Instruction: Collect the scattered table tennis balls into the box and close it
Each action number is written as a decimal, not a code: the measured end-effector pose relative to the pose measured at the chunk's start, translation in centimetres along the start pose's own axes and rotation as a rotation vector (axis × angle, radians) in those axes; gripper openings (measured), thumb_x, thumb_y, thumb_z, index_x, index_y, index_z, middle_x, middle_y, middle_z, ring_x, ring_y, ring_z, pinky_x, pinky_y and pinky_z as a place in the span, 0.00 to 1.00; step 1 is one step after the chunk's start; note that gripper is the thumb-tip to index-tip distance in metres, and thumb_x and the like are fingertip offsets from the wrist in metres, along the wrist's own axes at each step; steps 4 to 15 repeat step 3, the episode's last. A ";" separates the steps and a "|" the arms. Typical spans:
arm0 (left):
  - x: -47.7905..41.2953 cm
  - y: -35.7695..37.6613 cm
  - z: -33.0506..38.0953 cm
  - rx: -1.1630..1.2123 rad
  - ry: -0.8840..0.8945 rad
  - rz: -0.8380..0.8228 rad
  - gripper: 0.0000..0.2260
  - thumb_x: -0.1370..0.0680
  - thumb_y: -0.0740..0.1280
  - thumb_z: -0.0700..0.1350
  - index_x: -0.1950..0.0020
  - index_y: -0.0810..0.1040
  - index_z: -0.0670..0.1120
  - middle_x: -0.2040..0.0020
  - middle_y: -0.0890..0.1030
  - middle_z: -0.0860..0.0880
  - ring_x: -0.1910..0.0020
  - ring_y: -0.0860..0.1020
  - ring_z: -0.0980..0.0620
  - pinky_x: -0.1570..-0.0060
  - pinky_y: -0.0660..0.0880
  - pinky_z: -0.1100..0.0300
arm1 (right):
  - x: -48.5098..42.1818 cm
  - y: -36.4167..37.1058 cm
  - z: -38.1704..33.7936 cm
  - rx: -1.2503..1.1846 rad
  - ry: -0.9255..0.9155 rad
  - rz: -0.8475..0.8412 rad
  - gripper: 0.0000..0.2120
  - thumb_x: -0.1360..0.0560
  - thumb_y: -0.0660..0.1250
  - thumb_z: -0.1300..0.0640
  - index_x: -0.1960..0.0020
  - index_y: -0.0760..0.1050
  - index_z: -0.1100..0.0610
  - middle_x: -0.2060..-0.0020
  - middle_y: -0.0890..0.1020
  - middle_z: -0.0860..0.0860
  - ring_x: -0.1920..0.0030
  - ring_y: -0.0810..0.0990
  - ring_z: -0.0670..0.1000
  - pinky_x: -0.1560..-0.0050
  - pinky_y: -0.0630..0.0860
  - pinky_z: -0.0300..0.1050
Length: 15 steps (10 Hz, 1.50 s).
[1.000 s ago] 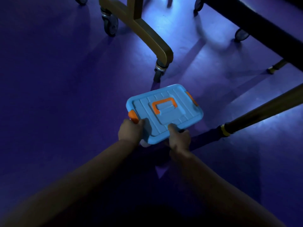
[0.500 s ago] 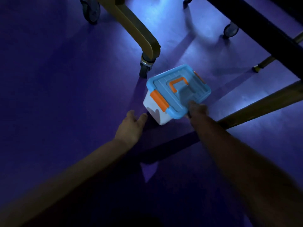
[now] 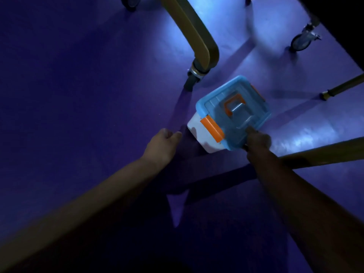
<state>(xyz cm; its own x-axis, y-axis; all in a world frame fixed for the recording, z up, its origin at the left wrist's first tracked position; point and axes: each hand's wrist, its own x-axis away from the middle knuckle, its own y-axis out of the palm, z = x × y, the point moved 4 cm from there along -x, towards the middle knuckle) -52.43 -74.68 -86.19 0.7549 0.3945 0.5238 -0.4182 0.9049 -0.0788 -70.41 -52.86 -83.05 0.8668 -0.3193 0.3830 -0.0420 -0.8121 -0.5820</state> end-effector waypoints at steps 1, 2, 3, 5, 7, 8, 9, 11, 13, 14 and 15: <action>-1.0 -0.5 -0.1 0.026 -0.001 -0.034 0.24 0.34 0.58 0.60 0.53 0.75 0.41 0.51 0.81 0.41 0.50 0.80 0.41 0.46 0.76 0.42 | -0.5 0.2 0.9 0.049 -0.122 0.098 0.28 0.30 0.65 0.45 0.39 0.74 0.64 0.45 0.79 0.61 0.44 0.78 0.60 0.42 0.75 0.62; -1.0 -2.1 0.6 0.097 -0.041 -0.023 0.16 0.35 0.60 0.56 0.57 0.75 0.45 0.54 0.81 0.41 0.53 0.80 0.41 0.48 0.77 0.45 | 0.3 0.8 1.4 0.160 -0.273 0.112 0.27 0.32 0.65 0.47 0.38 0.71 0.60 0.40 0.77 0.62 0.41 0.76 0.64 0.43 0.75 0.64; 0.5 -4.7 1.6 0.122 -0.028 0.077 0.06 0.29 0.62 0.49 0.59 0.78 0.50 0.56 0.82 0.43 0.57 0.79 0.45 0.52 0.75 0.51 | 1.2 0.8 3.3 0.187 -0.228 0.085 0.31 0.37 0.65 0.43 0.39 0.65 0.57 0.40 0.75 0.62 0.43 0.77 0.66 0.46 0.76 0.66; 0.5 -4.7 1.6 0.122 -0.028 0.077 0.06 0.29 0.62 0.49 0.59 0.78 0.50 0.56 0.82 0.43 0.57 0.79 0.45 0.52 0.75 0.51 | 1.2 0.8 3.3 0.187 -0.228 0.085 0.31 0.37 0.65 0.43 0.39 0.65 0.57 0.40 0.75 0.62 0.43 0.77 0.66 0.46 0.76 0.66; 0.5 -4.7 1.6 0.122 -0.028 0.077 0.06 0.29 0.62 0.49 0.59 0.78 0.50 0.56 0.82 0.43 0.57 0.79 0.45 0.52 0.75 0.51 | 1.2 0.8 3.3 0.187 -0.228 0.085 0.31 0.37 0.65 0.43 0.39 0.65 0.57 0.40 0.75 0.62 0.43 0.77 0.66 0.46 0.76 0.66; 0.5 -4.7 1.6 0.122 -0.028 0.077 0.06 0.29 0.62 0.49 0.59 0.78 0.50 0.56 0.82 0.43 0.57 0.79 0.45 0.52 0.75 0.51 | 1.2 0.8 3.3 0.187 -0.228 0.085 0.31 0.37 0.65 0.43 0.39 0.65 0.57 0.40 0.75 0.62 0.43 0.77 0.66 0.46 0.76 0.66; 0.5 -4.7 1.6 0.122 -0.028 0.077 0.06 0.29 0.62 0.49 0.59 0.78 0.50 0.56 0.82 0.43 0.57 0.79 0.45 0.52 0.75 0.51 | 1.2 0.8 3.3 0.187 -0.228 0.085 0.31 0.37 0.65 0.43 0.39 0.65 0.57 0.40 0.75 0.62 0.43 0.77 0.66 0.46 0.76 0.66; 0.5 -4.7 1.6 0.122 -0.028 0.077 0.06 0.29 0.62 0.49 0.59 0.78 0.50 0.56 0.82 0.43 0.57 0.79 0.45 0.52 0.75 0.51 | 1.2 0.8 3.3 0.187 -0.228 0.085 0.31 0.37 0.65 0.43 0.39 0.65 0.57 0.40 0.75 0.62 0.43 0.77 0.66 0.46 0.76 0.66; 0.5 -4.7 1.6 0.122 -0.028 0.077 0.06 0.29 0.62 0.49 0.59 0.78 0.50 0.56 0.82 0.43 0.57 0.79 0.45 0.52 0.75 0.51 | 1.2 0.8 3.3 0.187 -0.228 0.085 0.31 0.37 0.65 0.43 0.39 0.65 0.57 0.40 0.75 0.62 0.43 0.77 0.66 0.46 0.76 0.66; 0.5 -4.7 1.6 0.122 -0.028 0.077 0.06 0.29 0.62 0.49 0.59 0.78 0.50 0.56 0.82 0.43 0.57 0.79 0.45 0.52 0.75 0.51 | 1.2 0.8 3.3 0.187 -0.228 0.085 0.31 0.37 0.65 0.43 0.39 0.65 0.57 0.40 0.75 0.62 0.43 0.77 0.66 0.46 0.76 0.66; 0.5 -4.7 1.6 0.122 -0.028 0.077 0.06 0.29 0.62 0.49 0.59 0.78 0.50 0.56 0.82 0.43 0.57 0.79 0.45 0.52 0.75 0.51 | 1.2 0.8 3.3 0.187 -0.228 0.085 0.31 0.37 0.65 0.43 0.39 0.65 0.57 0.40 0.75 0.62 0.43 0.77 0.66 0.46 0.76 0.66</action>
